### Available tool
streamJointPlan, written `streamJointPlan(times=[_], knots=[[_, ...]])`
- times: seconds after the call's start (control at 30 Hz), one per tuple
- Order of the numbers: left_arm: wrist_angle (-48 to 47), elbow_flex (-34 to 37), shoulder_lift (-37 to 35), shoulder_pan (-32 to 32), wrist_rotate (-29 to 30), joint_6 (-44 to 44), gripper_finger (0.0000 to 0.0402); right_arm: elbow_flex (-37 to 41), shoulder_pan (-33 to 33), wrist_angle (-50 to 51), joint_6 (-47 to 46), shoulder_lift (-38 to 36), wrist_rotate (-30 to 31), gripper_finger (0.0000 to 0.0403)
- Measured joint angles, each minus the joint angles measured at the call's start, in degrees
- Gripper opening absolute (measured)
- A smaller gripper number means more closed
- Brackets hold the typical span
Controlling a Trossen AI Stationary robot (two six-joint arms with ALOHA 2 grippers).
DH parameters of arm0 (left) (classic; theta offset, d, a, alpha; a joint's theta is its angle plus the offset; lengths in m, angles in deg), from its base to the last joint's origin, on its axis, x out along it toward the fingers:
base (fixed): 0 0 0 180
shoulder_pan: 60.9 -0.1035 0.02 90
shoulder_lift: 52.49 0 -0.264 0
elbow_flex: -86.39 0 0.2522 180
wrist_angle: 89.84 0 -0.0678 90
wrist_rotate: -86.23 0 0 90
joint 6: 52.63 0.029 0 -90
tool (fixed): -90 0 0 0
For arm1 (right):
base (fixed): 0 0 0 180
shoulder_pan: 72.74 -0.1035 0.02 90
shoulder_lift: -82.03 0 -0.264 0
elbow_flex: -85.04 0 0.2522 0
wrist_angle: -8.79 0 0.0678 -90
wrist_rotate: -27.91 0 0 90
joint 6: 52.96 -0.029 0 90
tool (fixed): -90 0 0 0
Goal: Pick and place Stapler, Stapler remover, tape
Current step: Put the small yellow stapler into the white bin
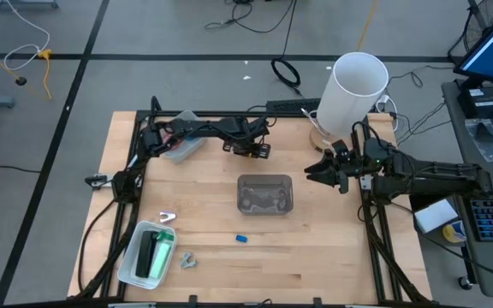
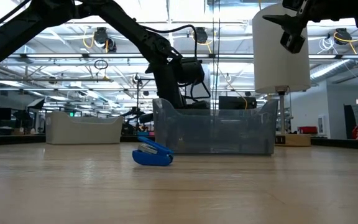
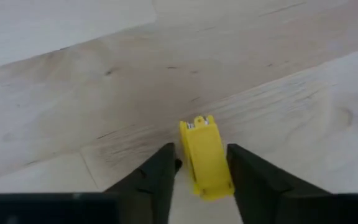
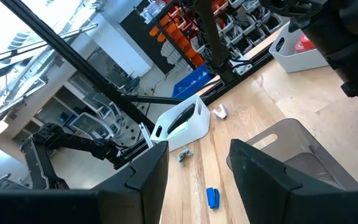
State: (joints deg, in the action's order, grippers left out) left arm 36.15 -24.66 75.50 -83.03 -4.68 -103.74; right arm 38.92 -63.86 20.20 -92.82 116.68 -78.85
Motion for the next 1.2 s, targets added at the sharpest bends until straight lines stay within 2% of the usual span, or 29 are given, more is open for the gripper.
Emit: streamJointPlan(times=[0.17,0.3,0.53,0.67,0.8,0.93,1.07,1.2], knots=[[0.07,0.00,0.02,-0.06,0.46,0.09,0.0090,0.00,0.00,0.00,0.01,0.00,0.00,0.0167],[0.07,0.00,0.02,0.13,0.44,0.94,0.0065,0.00,0.00,0.00,0.01,0.00,0.02,0.0167],[-0.37,0.00,-0.20,0.16,-0.55,1.14,0.0080,0.00,0.00,0.00,0.01,0.00,-0.02,0.0167],[-1.72,-0.29,-1.42,0.22,-0.71,2.14,0.0073,0.00,0.00,0.00,0.01,0.02,-0.04,0.0167],[-3.63,-0.46,-5.12,0.32,0.42,3.69,0.0064,0.00,0.00,0.02,0.12,0.02,-0.04,0.0167],[-8.05,-0.46,-10.24,0.95,3.85,4.13,0.0073,0.00,0.00,0.02,0.23,0.01,-0.09,0.0167],[-16.90,-0.48,-17.06,3.25,6.77,4.10,0.0078,0.00,0.00,0.03,0.44,0.02,-0.11,0.0167],[-27.70,-0.48,-23.67,8.48,9.65,1.09,0.0070,0.00,0.00,0.12,0.19,0.02,-0.13,0.0167]])
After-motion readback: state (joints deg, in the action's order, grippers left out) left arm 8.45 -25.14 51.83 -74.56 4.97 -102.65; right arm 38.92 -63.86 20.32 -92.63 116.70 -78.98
